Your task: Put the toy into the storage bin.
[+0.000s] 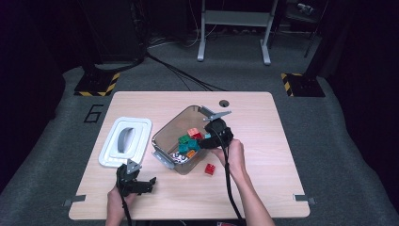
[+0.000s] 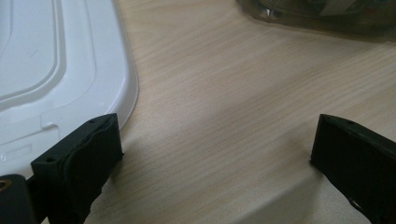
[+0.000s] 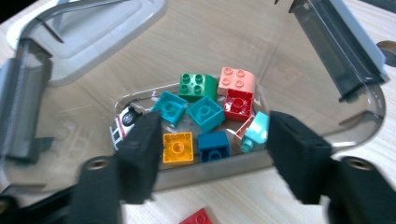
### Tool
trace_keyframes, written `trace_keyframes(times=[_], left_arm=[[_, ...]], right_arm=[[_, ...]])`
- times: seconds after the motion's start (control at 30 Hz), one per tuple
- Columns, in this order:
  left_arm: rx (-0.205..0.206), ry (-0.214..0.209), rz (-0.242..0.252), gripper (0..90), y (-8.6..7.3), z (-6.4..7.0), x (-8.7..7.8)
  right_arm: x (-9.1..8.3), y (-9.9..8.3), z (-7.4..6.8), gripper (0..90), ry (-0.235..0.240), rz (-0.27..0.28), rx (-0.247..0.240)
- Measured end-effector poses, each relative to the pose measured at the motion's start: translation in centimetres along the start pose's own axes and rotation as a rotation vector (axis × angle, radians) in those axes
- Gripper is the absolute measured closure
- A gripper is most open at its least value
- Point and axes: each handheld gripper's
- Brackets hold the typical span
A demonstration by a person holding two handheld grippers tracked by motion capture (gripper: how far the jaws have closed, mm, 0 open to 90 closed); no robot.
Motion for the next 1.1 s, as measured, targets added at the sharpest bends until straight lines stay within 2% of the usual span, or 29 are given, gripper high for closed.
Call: trace_keyframes(times=[0.13,0.17,0.2,0.27,0.4,0.43,0.47,0.53,0.67,0.73,0.77,0.97,1.1], left_arm=[[0.000,-0.001,-0.001,1.8,0.0,0.0,0.0],[-0.001,-0.001,0.000,1.8,0.0,0.0,0.0],[0.000,0.000,0.000,1.8,0.0,0.0,0.0],[-0.001,-0.001,-0.001,1.8,0.0,0.0,0.0],[-0.001,0.000,0.000,1.8,0.0,0.0,0.0],[0.000,0.000,0.000,1.8,0.0,0.0,0.0],[0.000,0.000,0.000,1.8,0.0,0.0,0.0],[-0.001,0.000,0.000,1.7,0.0,0.0,0.0],[-0.001,0.000,0.000,1.7,0.0,0.0,0.0],[-0.001,-0.001,0.000,1.7,0.0,0.0,0.0],[-0.001,-0.001,0.000,1.7,0.0,0.0,0.0],[-0.001,-0.001,0.000,1.8,0.0,0.0,0.0],[-0.001,-0.001,0.000,1.8,0.0,0.0,0.0]], right_arm=[[-1.2,-1.5,-0.2,20.7,0.005,0.021,-0.001],[-1.2,-1.5,-0.2,20.7,0.005,0.021,-0.001],[-1.4,-2.3,-0.1,17.5,0.009,0.024,0.007],[-1.4,-2.7,-0.1,16.0,0.006,0.027,0.016],[-1.4,-4.5,0.2,13.7,0.002,0.034,0.042],[-1.1,-5.5,0.3,13.3,-0.008,0.037,0.053],[-1.1,-5.5,0.3,13.3,-0.008,0.037,0.053],[-0.6,-6.6,0.4,13.6,-0.013,0.025,0.089],[1.0,-8.5,0.6,12.5,-0.036,-0.007,0.127],[1.3,-8.8,0.7,11.6,-0.039,-0.017,0.129],[1.8,-9.1,0.7,11.0,-0.043,-0.037,0.145],[3.9,-10.1,0.8,8.6,-0.083,-0.082,0.208],[5.1,-10.4,0.7,9.9,-0.082,-0.082,0.208]])
Point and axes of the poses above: each handheld gripper's, and its own axes: x roughly forward along the jaws, y roughly out of its top, z roughly to its right
